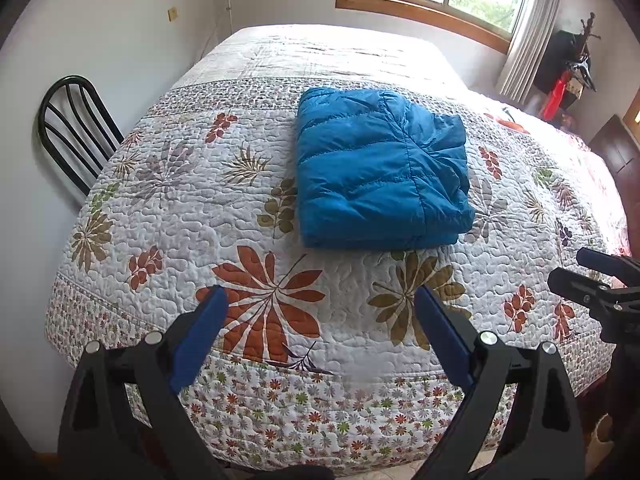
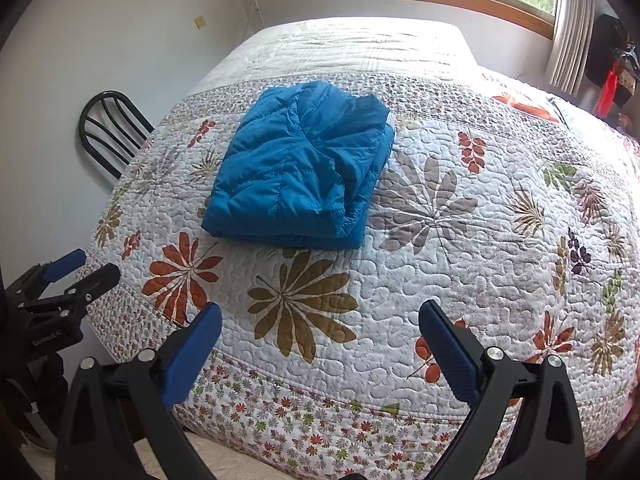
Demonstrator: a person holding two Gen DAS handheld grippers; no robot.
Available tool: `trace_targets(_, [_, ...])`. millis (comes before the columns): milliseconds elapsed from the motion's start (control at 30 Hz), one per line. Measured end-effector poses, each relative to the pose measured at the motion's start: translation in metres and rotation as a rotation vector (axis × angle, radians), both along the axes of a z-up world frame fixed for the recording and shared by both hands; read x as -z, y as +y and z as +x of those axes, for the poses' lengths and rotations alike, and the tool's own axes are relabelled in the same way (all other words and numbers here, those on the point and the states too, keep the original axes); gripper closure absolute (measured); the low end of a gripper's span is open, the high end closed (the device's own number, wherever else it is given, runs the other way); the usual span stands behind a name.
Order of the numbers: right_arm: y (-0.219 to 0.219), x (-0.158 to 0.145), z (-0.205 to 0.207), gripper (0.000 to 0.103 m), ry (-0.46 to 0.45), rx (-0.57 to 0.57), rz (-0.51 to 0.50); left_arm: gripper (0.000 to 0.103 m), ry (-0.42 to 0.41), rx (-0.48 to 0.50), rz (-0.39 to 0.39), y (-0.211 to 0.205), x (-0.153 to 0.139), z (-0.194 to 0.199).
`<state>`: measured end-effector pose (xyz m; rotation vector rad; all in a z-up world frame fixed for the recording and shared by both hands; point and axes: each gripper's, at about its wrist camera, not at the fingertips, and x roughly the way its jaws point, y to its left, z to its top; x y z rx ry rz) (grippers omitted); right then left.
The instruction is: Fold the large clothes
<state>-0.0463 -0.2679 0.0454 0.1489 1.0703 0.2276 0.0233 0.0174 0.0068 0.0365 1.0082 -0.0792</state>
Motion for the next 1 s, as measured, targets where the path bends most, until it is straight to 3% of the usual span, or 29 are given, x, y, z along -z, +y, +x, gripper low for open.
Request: trace_targets(1000, [-0.0014,0.0063,0.0053,0.004,0.016,-0.009,-0.004,0.010,0.022,-0.001,-0.016,0.0032,0.0046,0.0064])
